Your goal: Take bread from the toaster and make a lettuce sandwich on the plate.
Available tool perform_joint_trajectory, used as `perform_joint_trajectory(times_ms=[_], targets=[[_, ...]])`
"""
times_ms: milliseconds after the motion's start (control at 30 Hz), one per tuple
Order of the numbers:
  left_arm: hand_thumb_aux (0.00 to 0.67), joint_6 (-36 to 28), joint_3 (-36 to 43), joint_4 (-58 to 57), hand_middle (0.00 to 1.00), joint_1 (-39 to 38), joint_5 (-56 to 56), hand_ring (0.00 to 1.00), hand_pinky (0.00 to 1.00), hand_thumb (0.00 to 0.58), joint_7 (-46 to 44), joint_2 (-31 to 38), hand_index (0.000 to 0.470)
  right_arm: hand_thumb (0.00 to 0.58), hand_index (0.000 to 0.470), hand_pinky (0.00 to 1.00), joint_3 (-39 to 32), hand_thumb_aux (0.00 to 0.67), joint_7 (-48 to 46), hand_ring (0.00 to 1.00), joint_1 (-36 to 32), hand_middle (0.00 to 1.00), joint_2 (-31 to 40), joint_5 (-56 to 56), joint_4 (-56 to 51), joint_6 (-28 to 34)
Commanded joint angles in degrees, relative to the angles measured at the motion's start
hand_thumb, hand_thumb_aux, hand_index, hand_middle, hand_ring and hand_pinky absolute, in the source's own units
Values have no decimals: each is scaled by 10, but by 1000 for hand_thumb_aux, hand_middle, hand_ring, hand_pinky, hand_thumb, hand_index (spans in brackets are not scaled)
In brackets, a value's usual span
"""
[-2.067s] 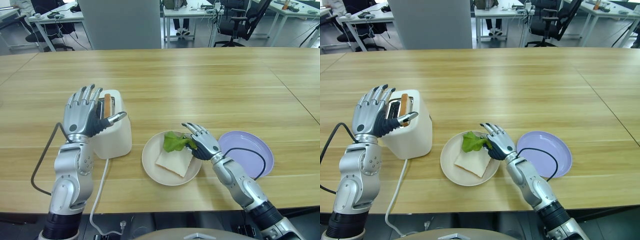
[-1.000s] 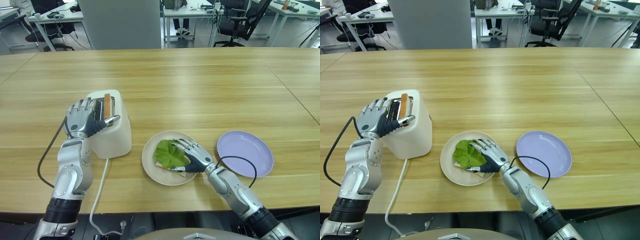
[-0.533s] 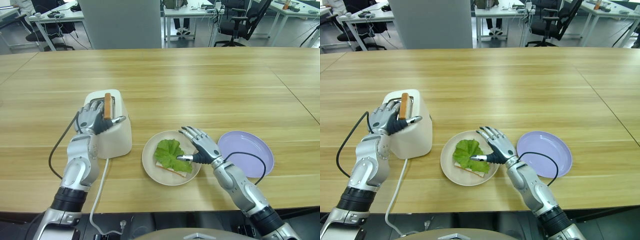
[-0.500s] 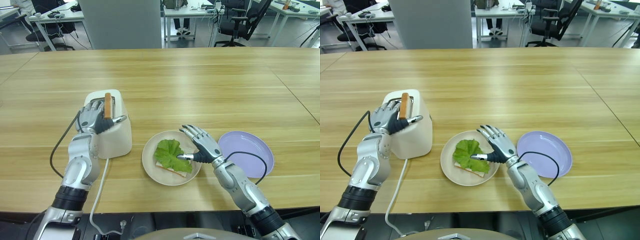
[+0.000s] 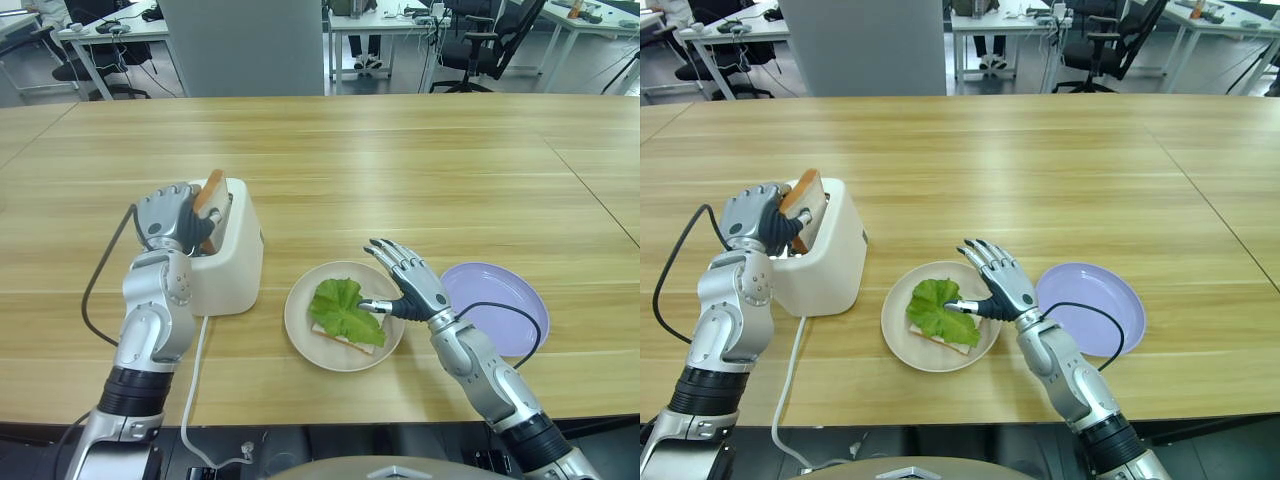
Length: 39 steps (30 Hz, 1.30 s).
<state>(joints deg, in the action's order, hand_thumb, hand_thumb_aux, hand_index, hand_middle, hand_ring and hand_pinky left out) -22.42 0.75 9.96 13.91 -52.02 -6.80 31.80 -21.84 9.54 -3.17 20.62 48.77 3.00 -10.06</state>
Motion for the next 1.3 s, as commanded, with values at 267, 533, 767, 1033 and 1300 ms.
perform_joint_trajectory(times_ms=[267, 533, 767, 1033, 1300], targets=[[670, 62, -43, 70, 1000, 32, 26, 1000, 1000, 580, 67, 14, 460, 0, 0, 0, 14, 0, 16, 0, 2, 0, 7, 1, 16, -10], [670, 72, -50, 189, 1000, 44, 130, 1000, 1000, 580, 7, -39, 460, 0, 0, 0, 64, 0, 8, 0, 20, 0, 62, 10, 123, -31], [670, 6, 18, 245, 1000, -32, 221, 1000, 1000, 580, -79, -146, 460, 0, 0, 0, 115, 0, 50, 0, 82, 0, 116, 22, 182, -100], [670, -28, 110, 217, 1000, -157, 275, 1000, 1000, 580, -52, -277, 460, 0, 0, 0, 106, 0, 103, 0, 150, 0, 143, 91, 192, -169], [670, -15, 122, 178, 1000, -227, 309, 1000, 1000, 580, 45, -376, 460, 0, 0, 0, 55, 0, 73, 0, 153, 0, 160, 130, 136, -201]])
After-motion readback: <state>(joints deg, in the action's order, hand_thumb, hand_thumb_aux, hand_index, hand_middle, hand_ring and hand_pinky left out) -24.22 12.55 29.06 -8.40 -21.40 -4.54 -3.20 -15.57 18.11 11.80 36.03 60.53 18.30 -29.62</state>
